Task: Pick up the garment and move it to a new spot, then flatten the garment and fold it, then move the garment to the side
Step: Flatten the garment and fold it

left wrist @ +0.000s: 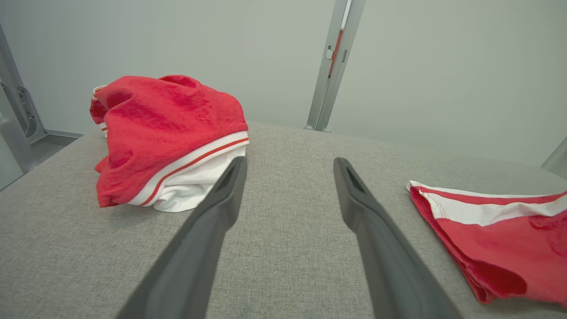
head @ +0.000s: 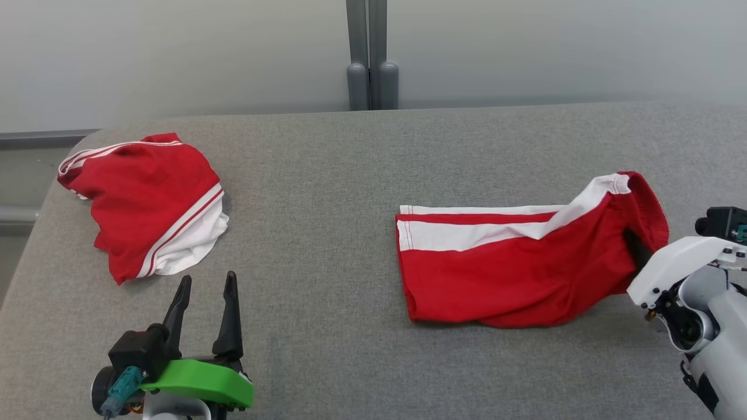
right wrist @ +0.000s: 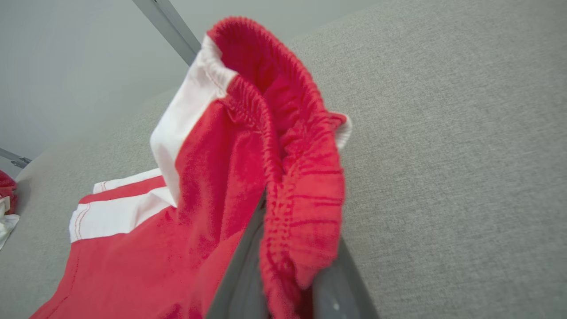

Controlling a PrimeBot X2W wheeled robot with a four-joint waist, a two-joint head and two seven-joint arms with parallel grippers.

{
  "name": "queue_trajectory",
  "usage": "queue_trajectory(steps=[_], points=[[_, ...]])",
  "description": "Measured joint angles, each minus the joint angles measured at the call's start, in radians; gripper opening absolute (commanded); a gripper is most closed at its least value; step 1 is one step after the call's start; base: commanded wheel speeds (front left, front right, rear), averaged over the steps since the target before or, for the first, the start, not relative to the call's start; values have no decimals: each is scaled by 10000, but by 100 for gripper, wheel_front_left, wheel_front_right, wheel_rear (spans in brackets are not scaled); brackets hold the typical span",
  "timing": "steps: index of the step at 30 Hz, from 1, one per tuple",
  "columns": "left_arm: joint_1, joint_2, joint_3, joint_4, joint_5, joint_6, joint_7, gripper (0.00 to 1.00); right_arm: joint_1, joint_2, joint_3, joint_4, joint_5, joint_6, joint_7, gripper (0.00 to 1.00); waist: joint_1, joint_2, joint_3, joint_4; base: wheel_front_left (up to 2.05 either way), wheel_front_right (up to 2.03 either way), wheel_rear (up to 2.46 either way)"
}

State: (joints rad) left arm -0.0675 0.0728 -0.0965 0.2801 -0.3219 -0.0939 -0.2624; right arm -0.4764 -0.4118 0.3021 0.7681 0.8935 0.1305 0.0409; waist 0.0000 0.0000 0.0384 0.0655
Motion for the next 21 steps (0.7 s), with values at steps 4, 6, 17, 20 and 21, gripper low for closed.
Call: queue_trajectory(steps=[4,6,17,20,21], points=[[35,-27,-21,13,0,-25,0,100,43,499,-67,-445,198,0,178,0,0,0,-146,54,0,0,0],[86,-35,-21,31,0,-29,0,100,84,777,-127,-658,232,0,192,0,0,0,-189,123,0,0,0],[111,-102,-171,184,0,-107,0,100,235,2702,-380,-872,38,0,291,0,0,0,-255,854,0,0,0],[106,-105,-178,207,2,-115,0,100,233,2945,-408,-566,-322,0,265,0,0,0,-222,1085,0,0,0],[105,-107,-178,215,4,-115,0,100,231,3001,-414,-453,-428,0,265,0,0,0,-207,1157,0,0,0]])
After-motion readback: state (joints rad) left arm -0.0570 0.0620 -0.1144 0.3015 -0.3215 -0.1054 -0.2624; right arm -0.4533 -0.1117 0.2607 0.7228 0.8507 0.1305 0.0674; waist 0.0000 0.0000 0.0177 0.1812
